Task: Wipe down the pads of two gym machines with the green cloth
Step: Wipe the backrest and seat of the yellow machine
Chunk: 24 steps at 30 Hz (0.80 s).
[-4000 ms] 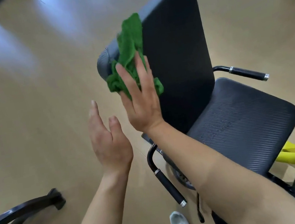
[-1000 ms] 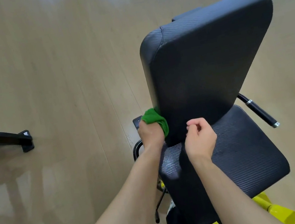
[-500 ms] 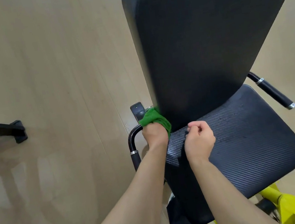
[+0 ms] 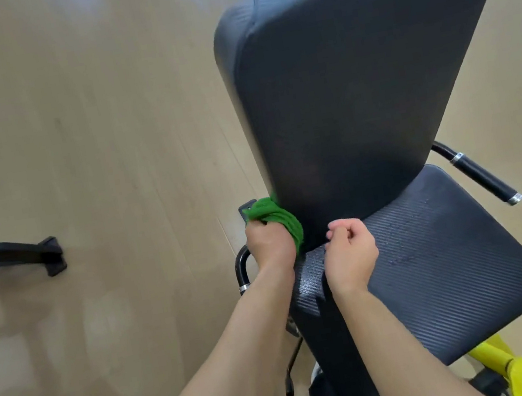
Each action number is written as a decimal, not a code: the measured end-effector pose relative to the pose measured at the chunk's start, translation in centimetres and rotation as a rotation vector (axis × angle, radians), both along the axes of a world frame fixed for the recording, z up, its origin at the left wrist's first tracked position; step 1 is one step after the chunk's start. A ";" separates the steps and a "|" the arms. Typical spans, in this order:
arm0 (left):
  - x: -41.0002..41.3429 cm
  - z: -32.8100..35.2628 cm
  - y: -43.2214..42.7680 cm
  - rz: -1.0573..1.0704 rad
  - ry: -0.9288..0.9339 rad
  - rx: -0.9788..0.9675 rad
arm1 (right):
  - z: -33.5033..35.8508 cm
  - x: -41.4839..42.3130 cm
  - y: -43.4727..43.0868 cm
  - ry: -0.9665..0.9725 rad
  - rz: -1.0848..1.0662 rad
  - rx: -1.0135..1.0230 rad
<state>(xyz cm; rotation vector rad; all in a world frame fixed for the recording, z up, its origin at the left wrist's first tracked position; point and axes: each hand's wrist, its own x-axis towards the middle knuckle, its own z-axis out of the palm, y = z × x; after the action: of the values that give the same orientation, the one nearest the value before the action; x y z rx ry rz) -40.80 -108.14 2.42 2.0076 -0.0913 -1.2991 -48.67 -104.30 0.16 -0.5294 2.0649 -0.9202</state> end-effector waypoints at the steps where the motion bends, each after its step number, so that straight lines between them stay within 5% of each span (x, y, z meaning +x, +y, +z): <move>1: 0.4 1.0 -0.4 0.018 -0.005 -0.079 | 1.2 0.5 -0.7 -0.007 0.008 -0.020; 12: 3.6 16.9 -6.7 -0.187 -0.416 -0.413 | 17.2 2.3 -6.2 -0.029 -0.050 -0.366; 19: 2.5 22.4 -9.2 -0.741 -0.938 -0.593 | 23.9 -0.1 -10.3 0.256 0.310 -0.692; 24: -2.5 24.2 -13.6 -1.079 -0.956 -0.689 | 26.1 -3.2 -14.1 0.304 0.573 -0.631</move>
<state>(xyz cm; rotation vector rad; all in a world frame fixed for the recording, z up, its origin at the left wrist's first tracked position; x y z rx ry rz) -43.30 -121.70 26.58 1.7310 -1.9613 -0.5032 -51.86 -118.37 26.23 -1.5823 1.6749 -1.1674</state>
